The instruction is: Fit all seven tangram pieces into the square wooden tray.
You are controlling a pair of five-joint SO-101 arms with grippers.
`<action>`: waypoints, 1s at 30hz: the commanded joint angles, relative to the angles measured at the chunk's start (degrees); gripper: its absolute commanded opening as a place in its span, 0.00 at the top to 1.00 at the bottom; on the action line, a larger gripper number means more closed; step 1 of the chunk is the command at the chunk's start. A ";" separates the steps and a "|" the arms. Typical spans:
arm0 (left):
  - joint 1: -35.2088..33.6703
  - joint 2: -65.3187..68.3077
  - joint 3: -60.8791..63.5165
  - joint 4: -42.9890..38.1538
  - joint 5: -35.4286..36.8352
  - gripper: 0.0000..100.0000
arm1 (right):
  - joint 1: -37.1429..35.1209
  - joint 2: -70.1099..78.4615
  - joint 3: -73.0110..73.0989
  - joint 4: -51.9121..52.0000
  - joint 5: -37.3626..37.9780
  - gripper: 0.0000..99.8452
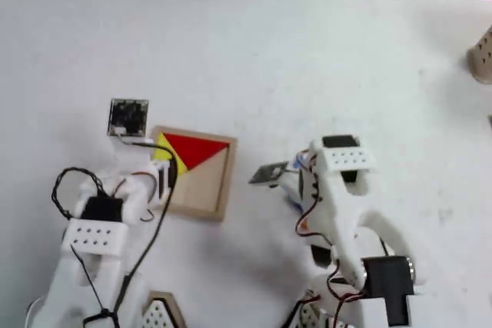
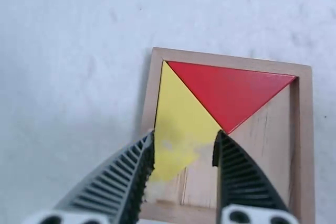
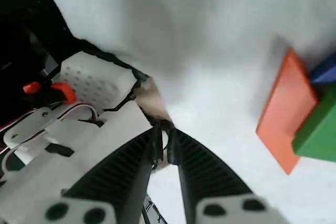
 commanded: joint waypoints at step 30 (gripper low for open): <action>-0.31 -1.36 -1.58 0.00 0.62 0.80 | 11.82 -1.89 -8.70 -20.26 -20.84 0.98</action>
